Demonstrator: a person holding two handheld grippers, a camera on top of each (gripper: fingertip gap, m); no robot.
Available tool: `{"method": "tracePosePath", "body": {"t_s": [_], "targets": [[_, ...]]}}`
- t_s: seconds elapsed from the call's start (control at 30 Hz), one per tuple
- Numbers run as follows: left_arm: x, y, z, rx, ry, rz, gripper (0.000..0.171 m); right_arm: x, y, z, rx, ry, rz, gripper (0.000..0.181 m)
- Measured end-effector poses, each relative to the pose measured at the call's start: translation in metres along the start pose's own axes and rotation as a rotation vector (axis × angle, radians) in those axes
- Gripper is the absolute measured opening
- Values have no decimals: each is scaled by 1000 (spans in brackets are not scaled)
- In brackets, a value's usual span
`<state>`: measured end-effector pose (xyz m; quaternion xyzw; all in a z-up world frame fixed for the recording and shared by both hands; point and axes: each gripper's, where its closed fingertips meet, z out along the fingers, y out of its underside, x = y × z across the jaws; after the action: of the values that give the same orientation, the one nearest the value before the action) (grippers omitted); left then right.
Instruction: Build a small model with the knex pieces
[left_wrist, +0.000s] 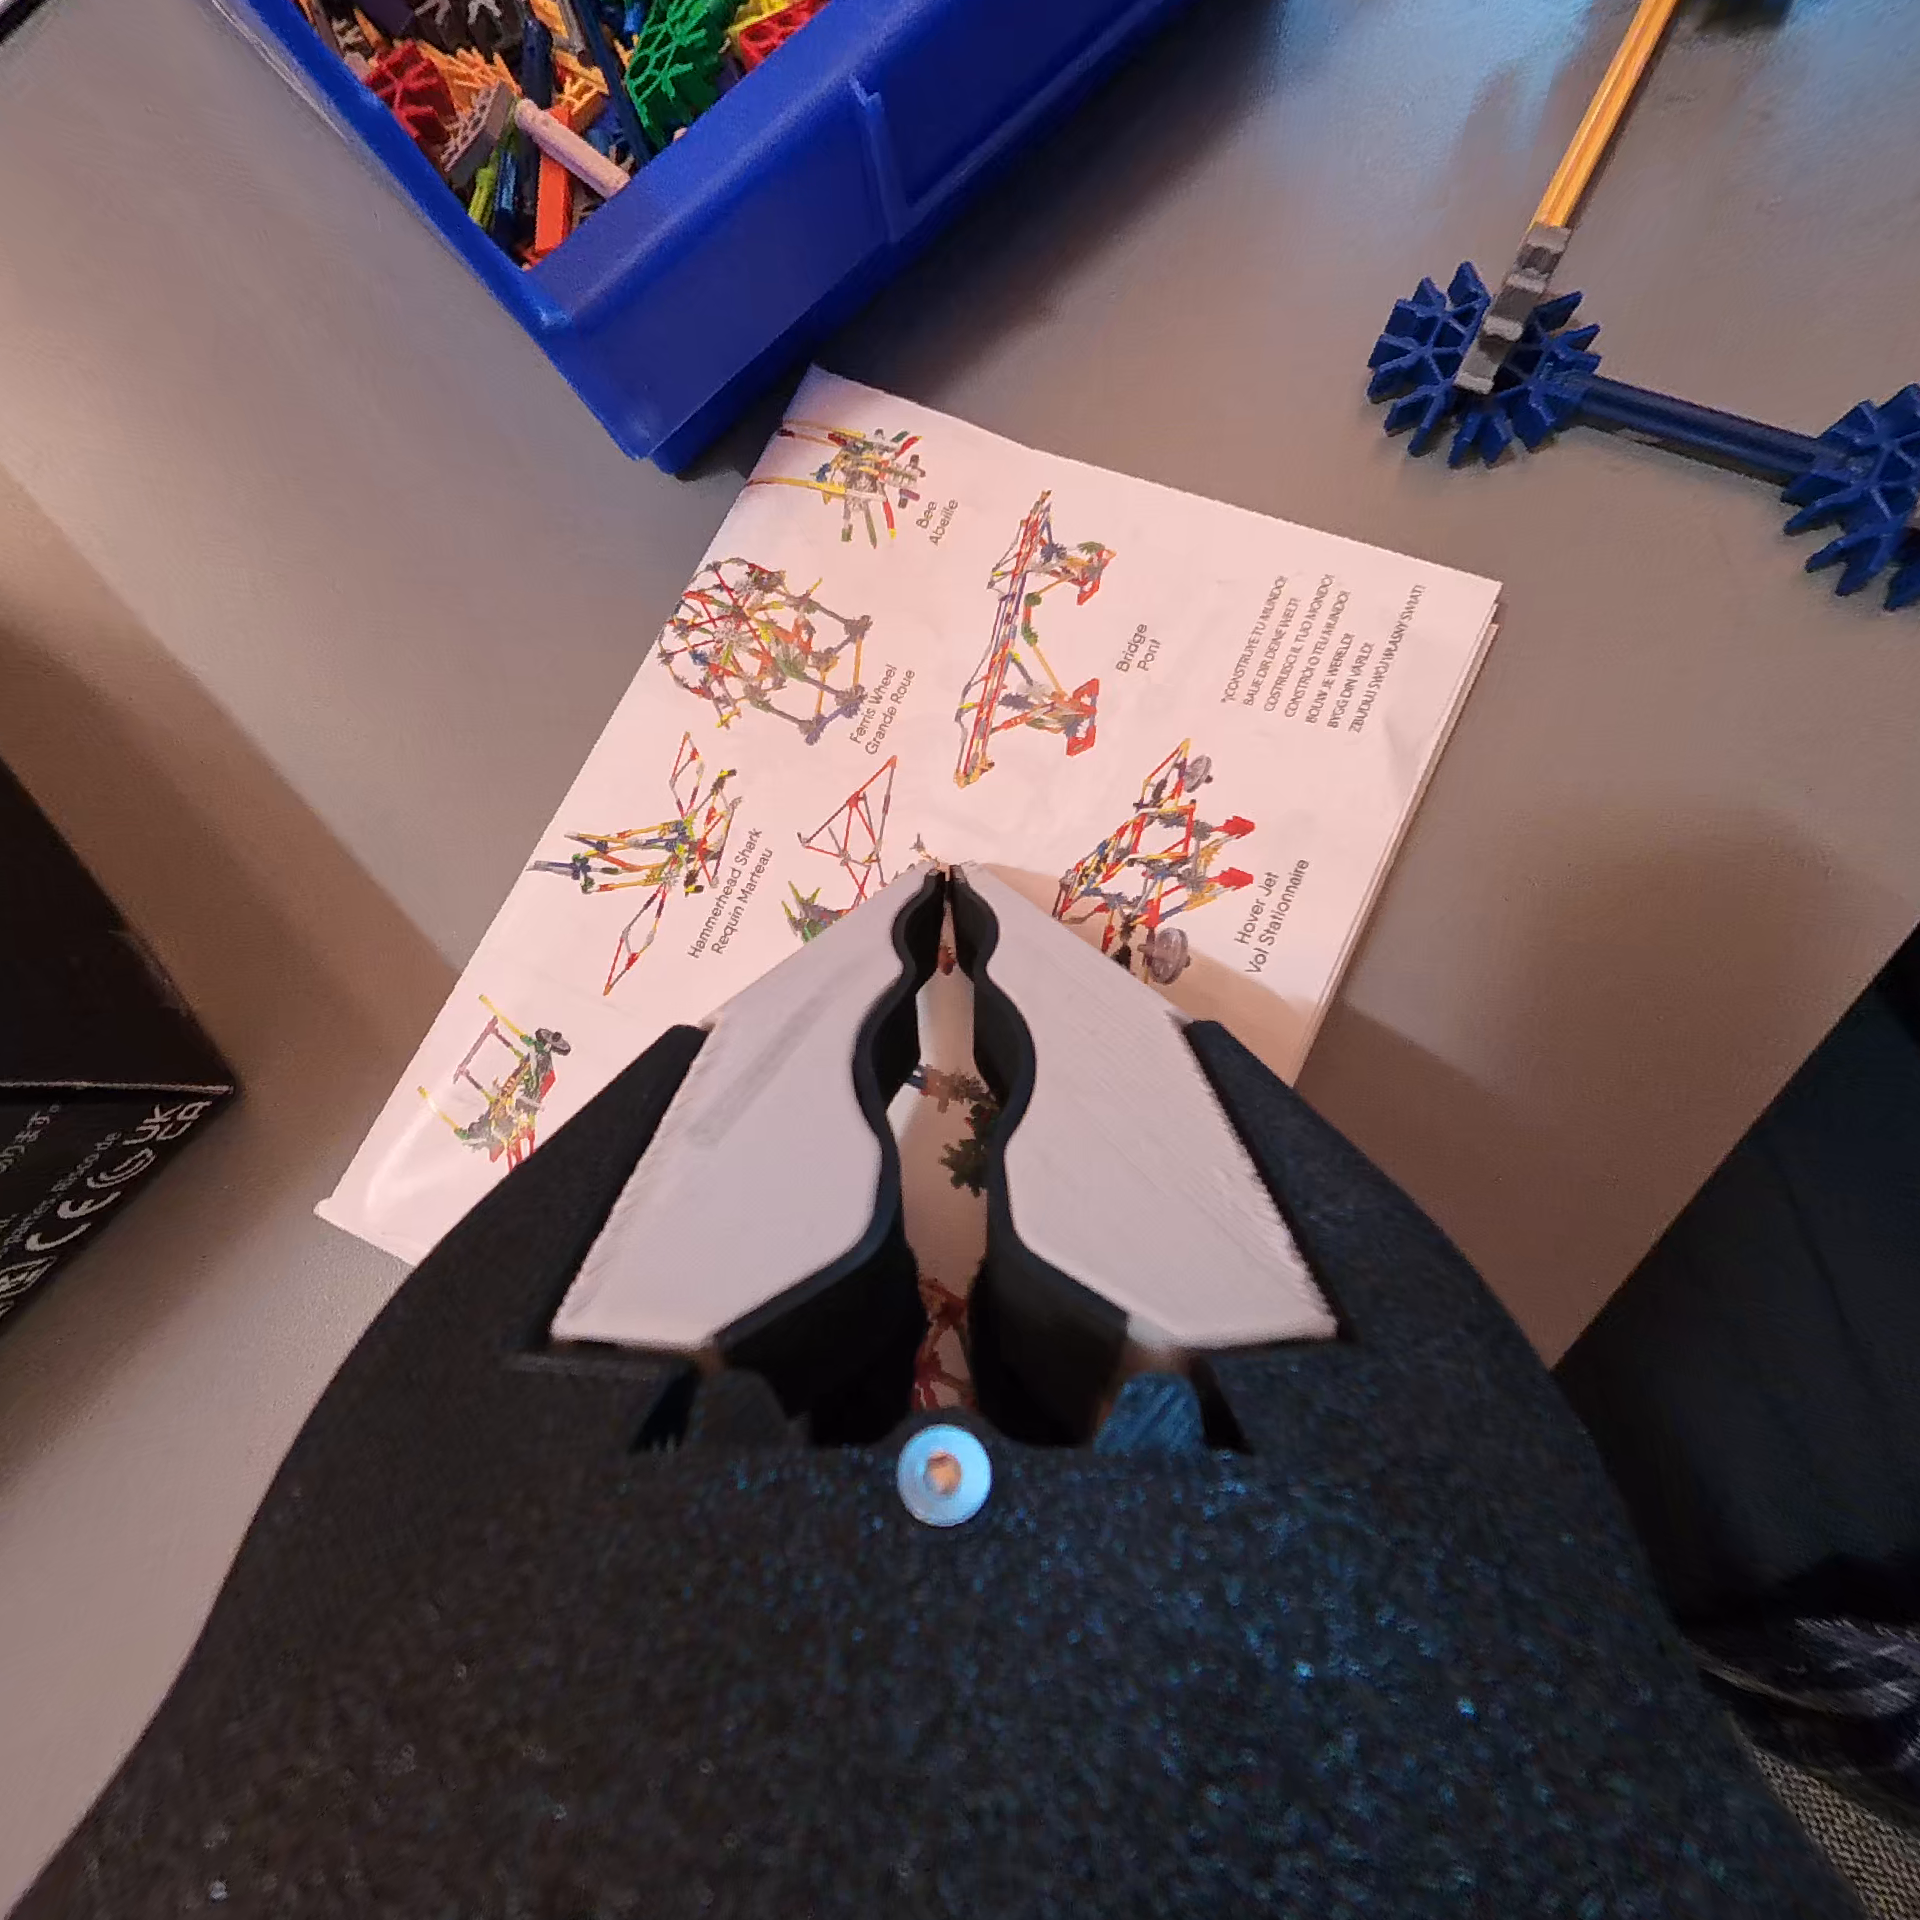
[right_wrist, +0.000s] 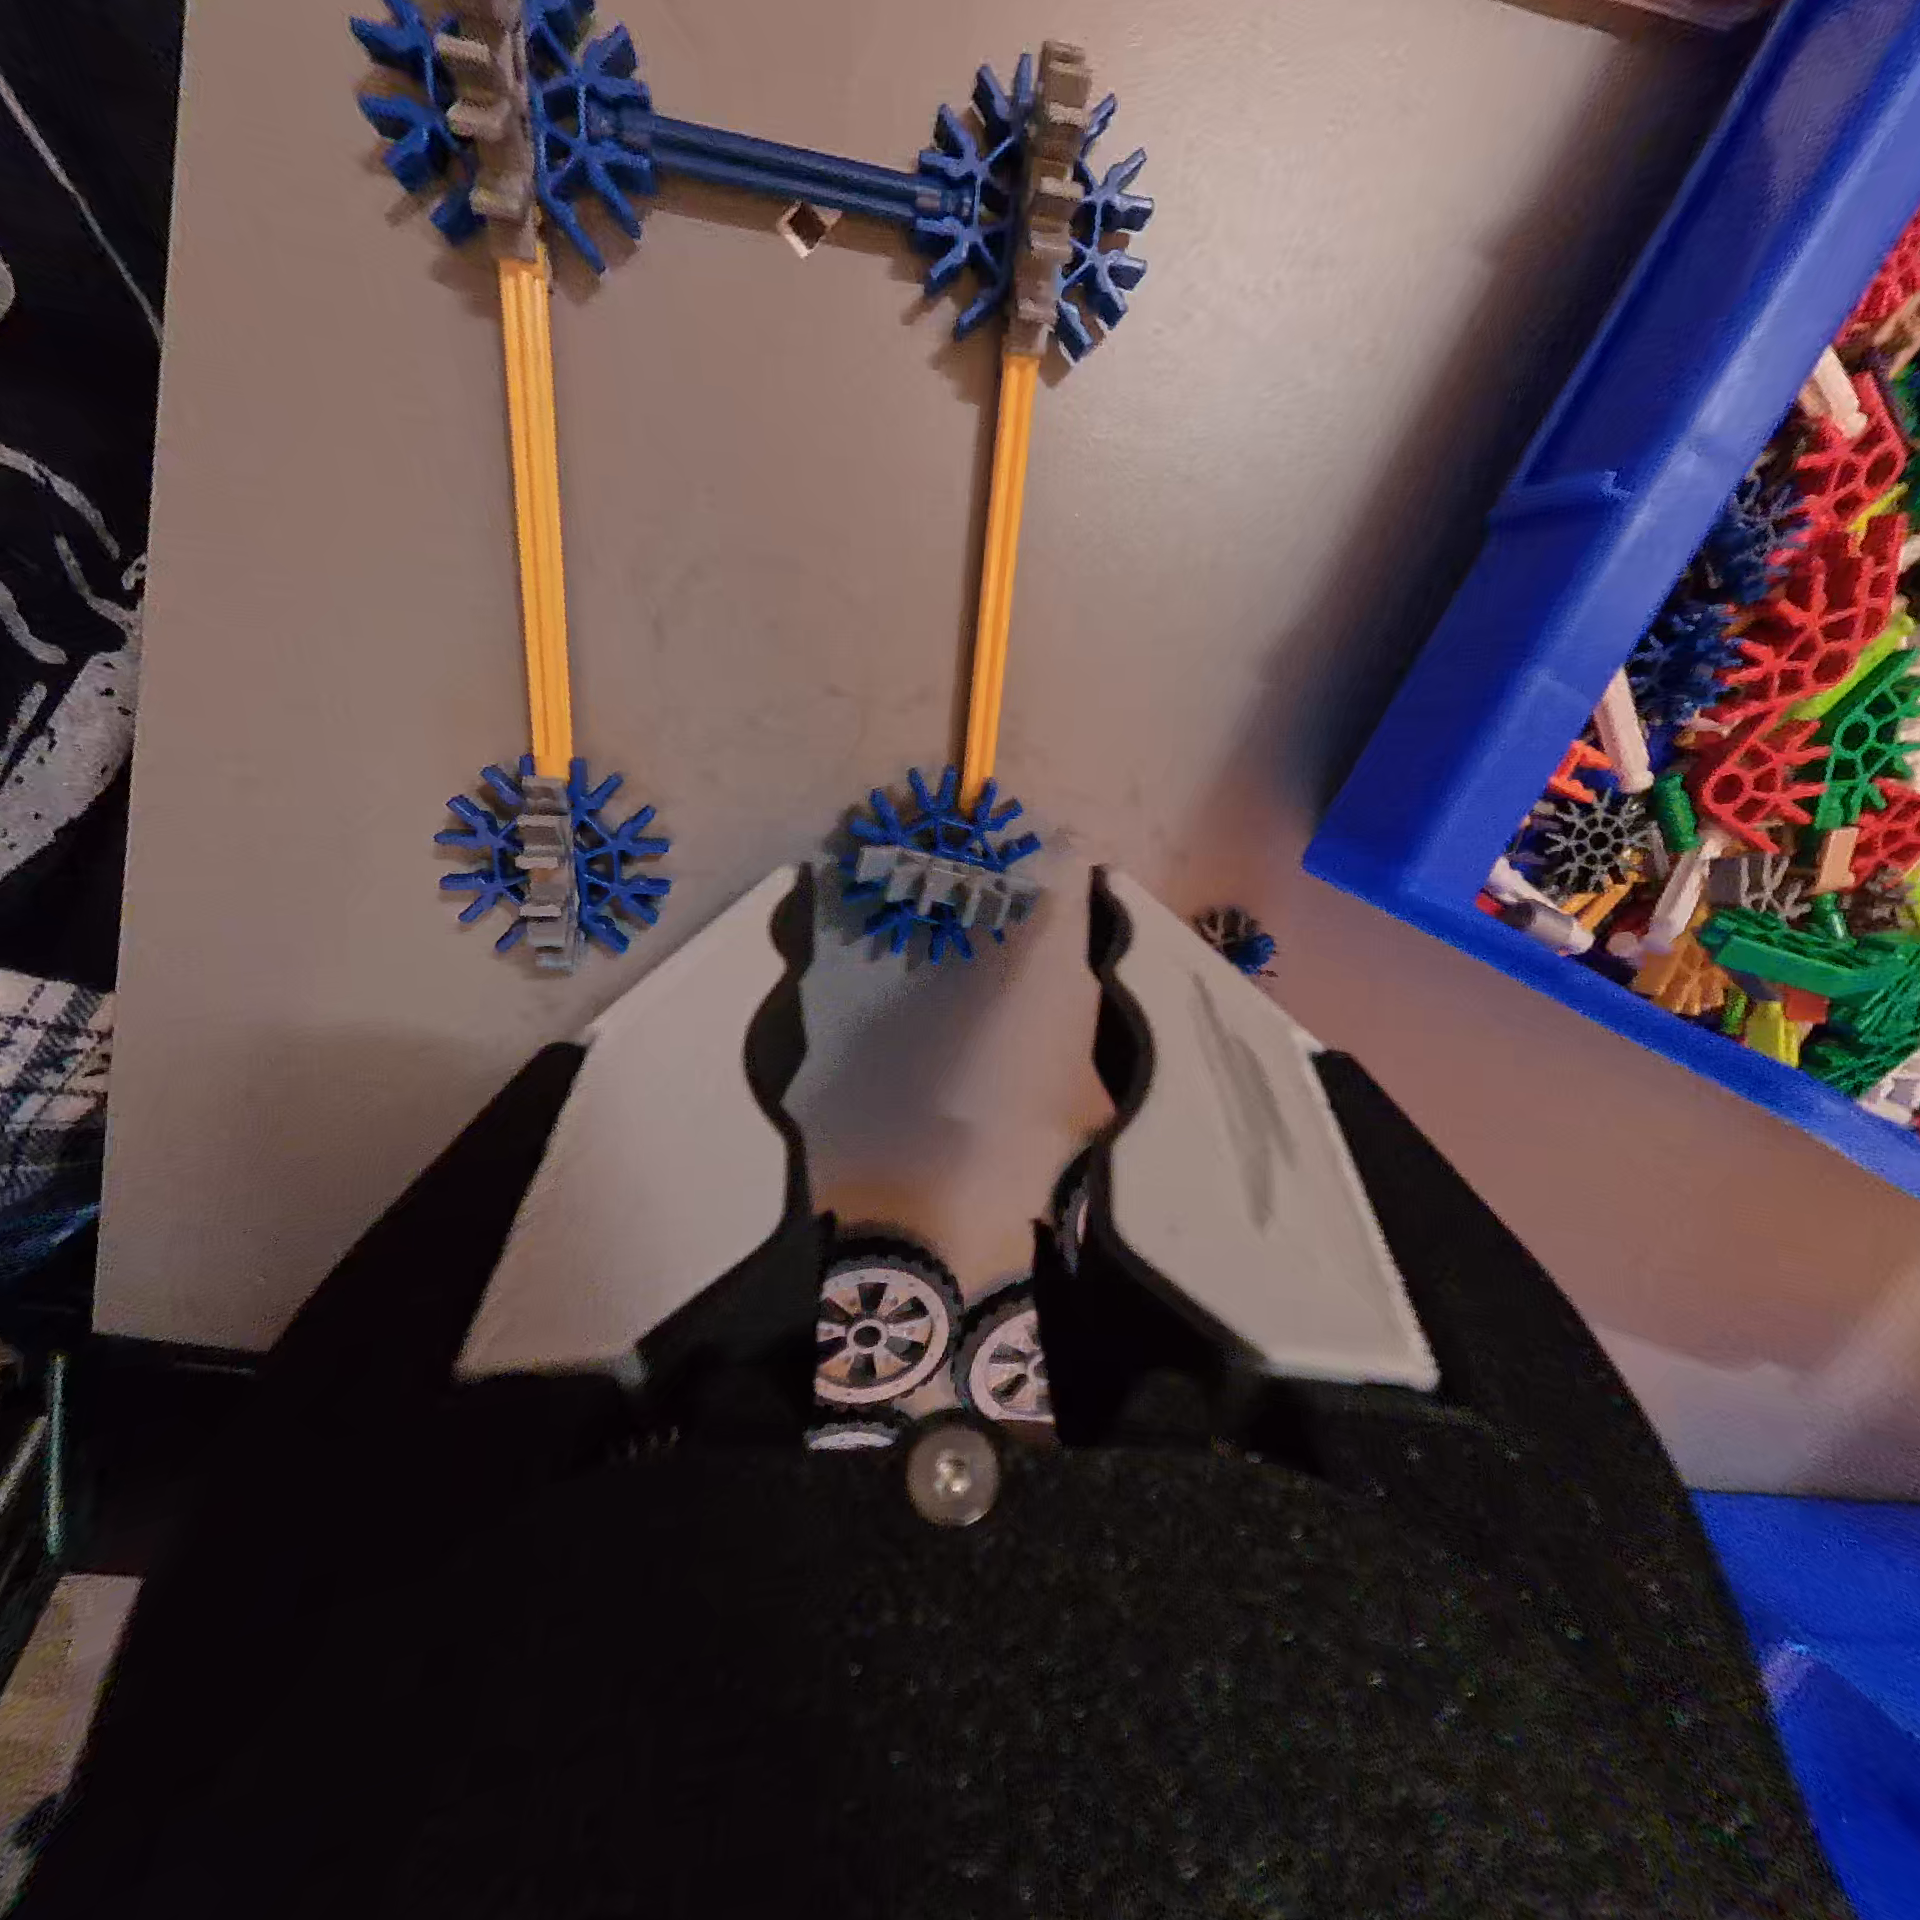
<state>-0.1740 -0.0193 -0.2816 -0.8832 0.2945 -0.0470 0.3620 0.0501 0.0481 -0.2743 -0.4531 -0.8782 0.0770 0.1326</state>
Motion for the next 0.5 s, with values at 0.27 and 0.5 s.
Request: {"method": "tracePosePath", "body": {"t_s": [0.27, 0.5], "targets": [[1, -2, 2, 3, 16, 0, 0, -1, -1, -5, 38, 42, 133, 50], [3, -5, 4, -4, 19, 7, 0, 4, 6, 1, 37, 80, 170, 37]]}}
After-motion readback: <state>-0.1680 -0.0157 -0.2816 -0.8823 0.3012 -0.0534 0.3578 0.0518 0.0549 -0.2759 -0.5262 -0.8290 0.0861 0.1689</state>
